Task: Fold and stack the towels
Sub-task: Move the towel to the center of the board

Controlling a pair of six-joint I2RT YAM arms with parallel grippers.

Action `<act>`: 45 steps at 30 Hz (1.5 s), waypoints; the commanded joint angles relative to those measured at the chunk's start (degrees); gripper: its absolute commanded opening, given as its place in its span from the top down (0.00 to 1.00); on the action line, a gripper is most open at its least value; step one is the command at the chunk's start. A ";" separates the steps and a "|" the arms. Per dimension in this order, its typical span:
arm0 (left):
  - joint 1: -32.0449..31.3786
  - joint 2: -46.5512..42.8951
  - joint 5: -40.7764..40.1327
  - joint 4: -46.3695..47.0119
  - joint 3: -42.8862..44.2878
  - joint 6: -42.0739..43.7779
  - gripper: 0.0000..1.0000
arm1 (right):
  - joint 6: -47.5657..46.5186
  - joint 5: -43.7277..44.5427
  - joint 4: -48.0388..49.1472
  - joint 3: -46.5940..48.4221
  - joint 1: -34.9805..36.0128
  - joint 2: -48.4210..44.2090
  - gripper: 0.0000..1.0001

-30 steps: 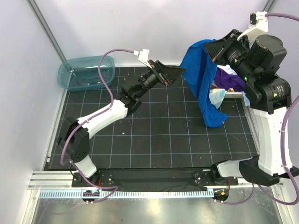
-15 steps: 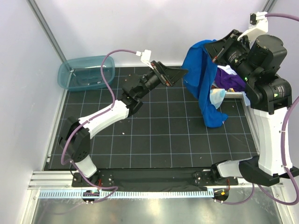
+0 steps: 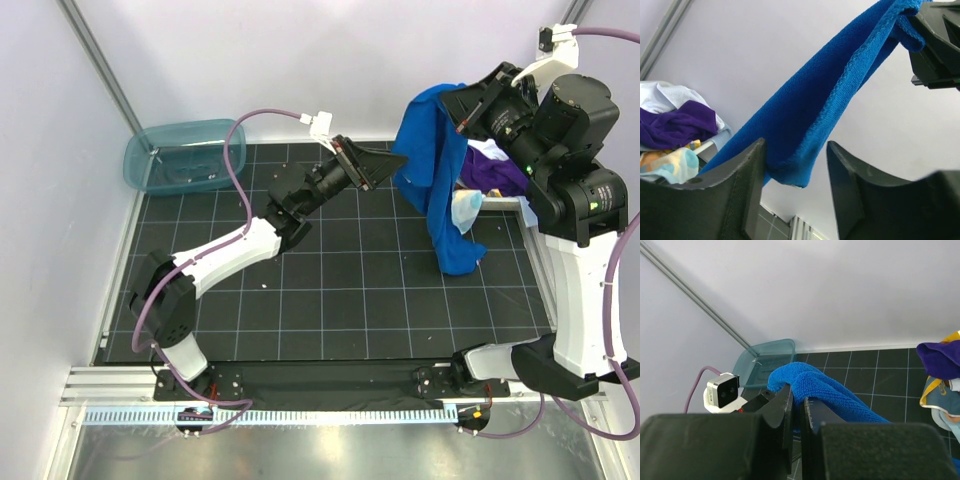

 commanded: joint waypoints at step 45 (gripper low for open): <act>-1.66 -33.29 -0.86 -66.00 32.72 33.50 1.00 | 3.07 -26.87 19.09 -3.27 0.30 -17.01 0.99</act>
